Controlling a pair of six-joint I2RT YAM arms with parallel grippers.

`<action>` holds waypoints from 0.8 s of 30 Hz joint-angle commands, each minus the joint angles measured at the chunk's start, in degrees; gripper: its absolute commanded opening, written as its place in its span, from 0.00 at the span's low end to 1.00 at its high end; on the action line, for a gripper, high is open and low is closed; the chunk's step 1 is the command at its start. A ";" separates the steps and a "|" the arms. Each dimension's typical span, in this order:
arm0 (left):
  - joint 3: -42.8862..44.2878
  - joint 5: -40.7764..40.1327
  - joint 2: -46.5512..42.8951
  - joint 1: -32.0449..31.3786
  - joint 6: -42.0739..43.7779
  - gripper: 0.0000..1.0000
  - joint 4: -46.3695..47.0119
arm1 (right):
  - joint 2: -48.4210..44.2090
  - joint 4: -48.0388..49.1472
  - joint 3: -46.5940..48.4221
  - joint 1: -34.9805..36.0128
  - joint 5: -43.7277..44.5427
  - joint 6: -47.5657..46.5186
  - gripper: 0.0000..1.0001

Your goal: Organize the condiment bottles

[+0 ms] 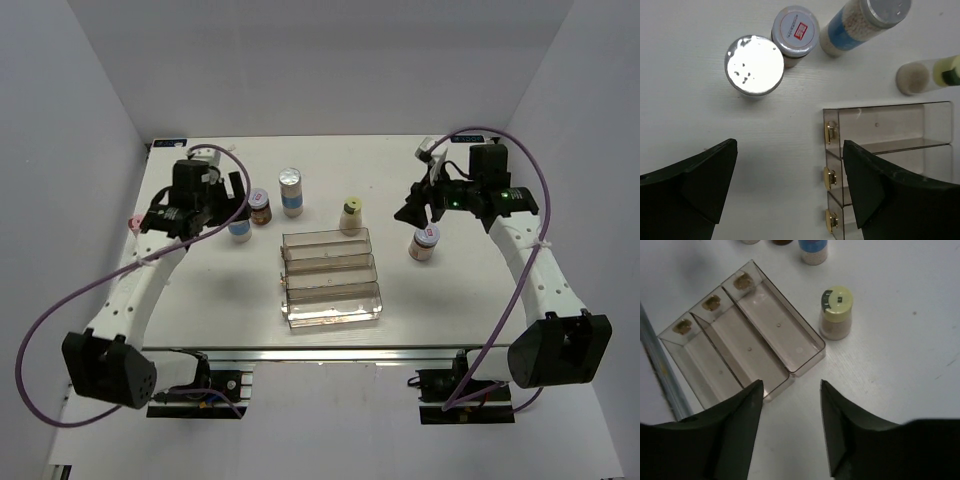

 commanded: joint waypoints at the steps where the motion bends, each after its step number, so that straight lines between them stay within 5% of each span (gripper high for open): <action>1: 1.80 -10.87 4.28 -4.93 1.50 0.96 -1.12 | -1.34 5.50 -2.03 0.71 0.88 5.94 0.51; 2: 1.98 -12.62 5.60 -5.65 1.32 0.96 -0.77 | -1.43 5.78 -2.56 0.80 1.33 6.04 0.43; 4: 2.33 -17.37 9.20 -6.88 0.71 0.97 -0.33 | -1.43 5.70 -2.39 0.97 2.56 5.96 0.43; 19: 12.87 -26.35 28.45 -6.80 3.69 0.98 5.83 | -0.47 5.70 -2.48 0.97 6.08 6.49 0.58; 23: 14.19 -26.53 29.34 -6.80 2.64 0.88 5.65 | -0.55 5.61 -2.65 0.89 6.79 6.22 0.58; 24: 14.02 -26.53 29.17 -6.80 2.46 0.77 5.56 | -0.73 5.69 -2.74 0.89 6.87 6.22 0.58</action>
